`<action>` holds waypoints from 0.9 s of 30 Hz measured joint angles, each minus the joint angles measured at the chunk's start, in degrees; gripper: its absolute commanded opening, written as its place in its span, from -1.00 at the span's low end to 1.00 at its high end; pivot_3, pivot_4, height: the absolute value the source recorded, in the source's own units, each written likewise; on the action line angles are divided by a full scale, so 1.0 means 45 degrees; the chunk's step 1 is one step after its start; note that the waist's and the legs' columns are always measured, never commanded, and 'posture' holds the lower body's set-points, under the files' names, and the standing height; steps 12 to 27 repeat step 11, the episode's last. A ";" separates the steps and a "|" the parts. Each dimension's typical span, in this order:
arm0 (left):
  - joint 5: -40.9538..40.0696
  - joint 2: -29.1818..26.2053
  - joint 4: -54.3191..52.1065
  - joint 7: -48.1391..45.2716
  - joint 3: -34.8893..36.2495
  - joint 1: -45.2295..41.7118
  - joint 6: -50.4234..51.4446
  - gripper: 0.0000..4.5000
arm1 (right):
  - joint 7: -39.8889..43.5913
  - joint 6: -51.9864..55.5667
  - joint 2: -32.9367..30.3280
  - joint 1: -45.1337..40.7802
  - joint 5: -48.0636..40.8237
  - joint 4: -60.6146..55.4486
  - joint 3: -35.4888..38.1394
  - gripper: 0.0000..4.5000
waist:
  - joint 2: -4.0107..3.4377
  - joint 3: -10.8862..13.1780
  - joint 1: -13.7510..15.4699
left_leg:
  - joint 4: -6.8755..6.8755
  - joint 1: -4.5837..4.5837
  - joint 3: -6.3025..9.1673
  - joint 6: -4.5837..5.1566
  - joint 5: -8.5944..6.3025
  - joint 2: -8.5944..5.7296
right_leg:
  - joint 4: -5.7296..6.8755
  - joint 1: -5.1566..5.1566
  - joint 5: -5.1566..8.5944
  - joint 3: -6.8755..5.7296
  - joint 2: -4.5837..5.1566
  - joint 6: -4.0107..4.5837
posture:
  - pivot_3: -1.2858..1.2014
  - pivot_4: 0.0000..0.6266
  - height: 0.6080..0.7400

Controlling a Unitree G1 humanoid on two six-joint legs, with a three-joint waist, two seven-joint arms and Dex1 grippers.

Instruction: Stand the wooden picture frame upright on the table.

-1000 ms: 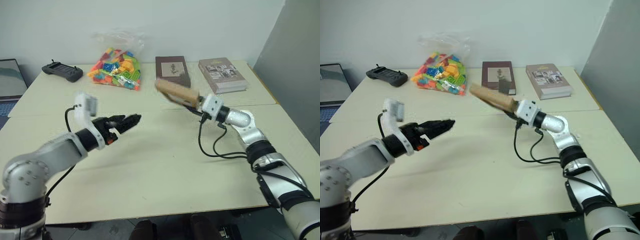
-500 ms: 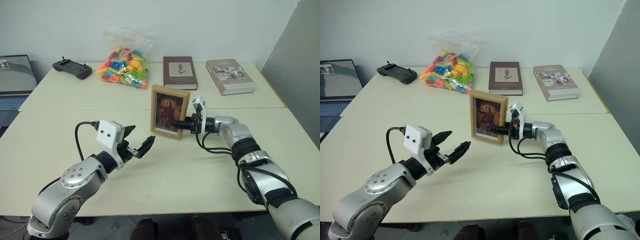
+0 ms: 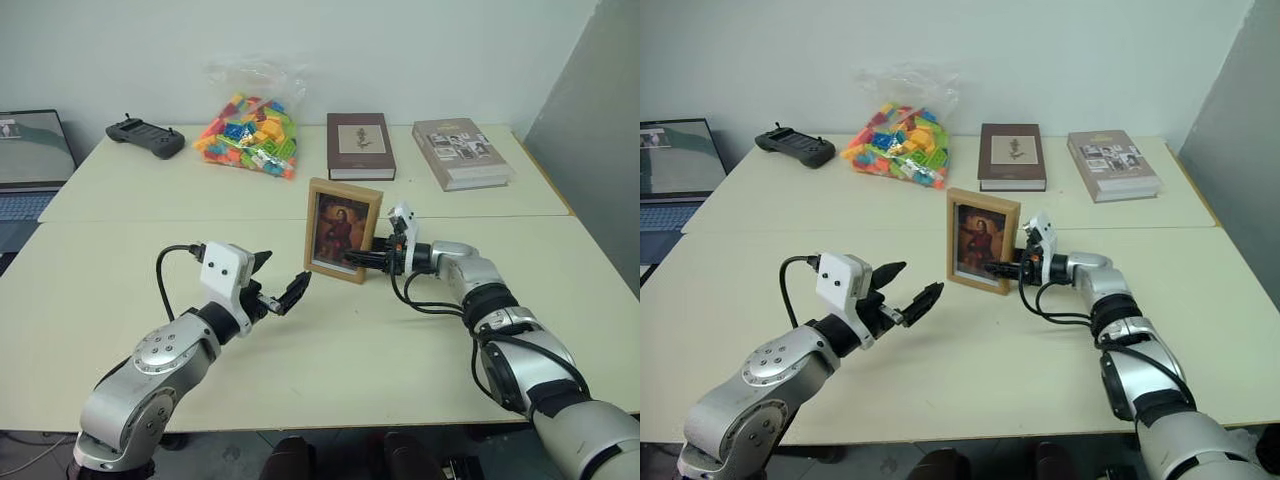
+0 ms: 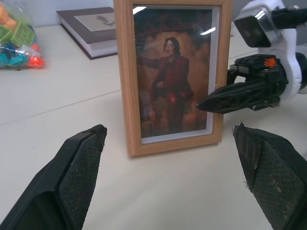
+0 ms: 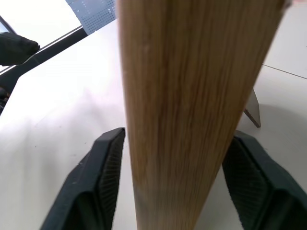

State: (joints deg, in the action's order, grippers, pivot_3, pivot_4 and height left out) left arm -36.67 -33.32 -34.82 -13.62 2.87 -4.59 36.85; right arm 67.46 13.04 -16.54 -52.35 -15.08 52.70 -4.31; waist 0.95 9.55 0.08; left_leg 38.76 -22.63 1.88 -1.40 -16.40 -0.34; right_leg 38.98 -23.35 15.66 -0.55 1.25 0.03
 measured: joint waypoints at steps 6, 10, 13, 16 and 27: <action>-0.0244 -0.0997 0.1030 -0.1501 0.0538 -0.0416 0.0460 1.00 | 0.0528 0.0987 -0.2633 0.2715 0.0454 -0.4051 -0.0188 0.99 | -0.0012 0.0008 -0.0011 | 0.0002 -0.0004 0.0009 0.0005 -0.0003 0.0001 | 0.0007 0.0001 0.0002 -0.0014 0.0002 -0.0002 | 0.03 -0.52 1.00; -0.0357 -0.2443 0.2838 -0.2888 0.1724 -0.1120 0.0926 1.00 | 0.0813 0.4033 -0.4651 0.3924 -0.0987 -0.8518 0.0752 0.99 | -0.0029 0.0018 -0.0140 | -0.0006 0.0010 0.0036 0.0036 -0.0020 0.0003 | 0.0009 -0.0005 0.0003 -0.0007 -0.0023 -0.0002 | 0.03 -0.52 1.00; -0.0374 -0.2620 0.3060 -0.3220 0.1802 -0.1286 0.0926 1.00 | 0.0759 0.4731 -0.4852 0.4037 -0.1446 -0.9588 0.1006 0.99 | -0.0029 0.0018 -0.0175 | -0.0008 0.0017 0.0051 0.0036 -0.0021 0.0003 | 0.0009 -0.0003 0.0004 -0.0006 -0.0029 -0.0002 | 0.03 -0.52 1.00; -0.0374 -0.2620 0.3060 -0.3220 0.1802 -0.1286 0.0926 1.00 | 0.0759 0.4731 -0.4852 0.4037 -0.1446 -0.9588 0.1006 0.99 | -0.0029 0.0018 -0.0175 | -0.0008 0.0017 0.0051 0.0036 -0.0021 0.0003 | 0.0009 -0.0003 0.0004 -0.0006 -0.0029 -0.0002 | 0.03 -0.52 1.00; -0.0374 -0.2620 0.3060 -0.3220 0.1802 -0.1286 0.0926 1.00 | 0.0759 0.4731 -0.4852 0.4037 -0.1446 -0.9588 0.1006 0.99 | -0.0029 0.0018 -0.0175 | -0.0008 0.0017 0.0051 0.0036 -0.0021 0.0003 | 0.0009 -0.0003 0.0004 -0.0006 -0.0029 -0.0002 | 0.03 -0.52 1.00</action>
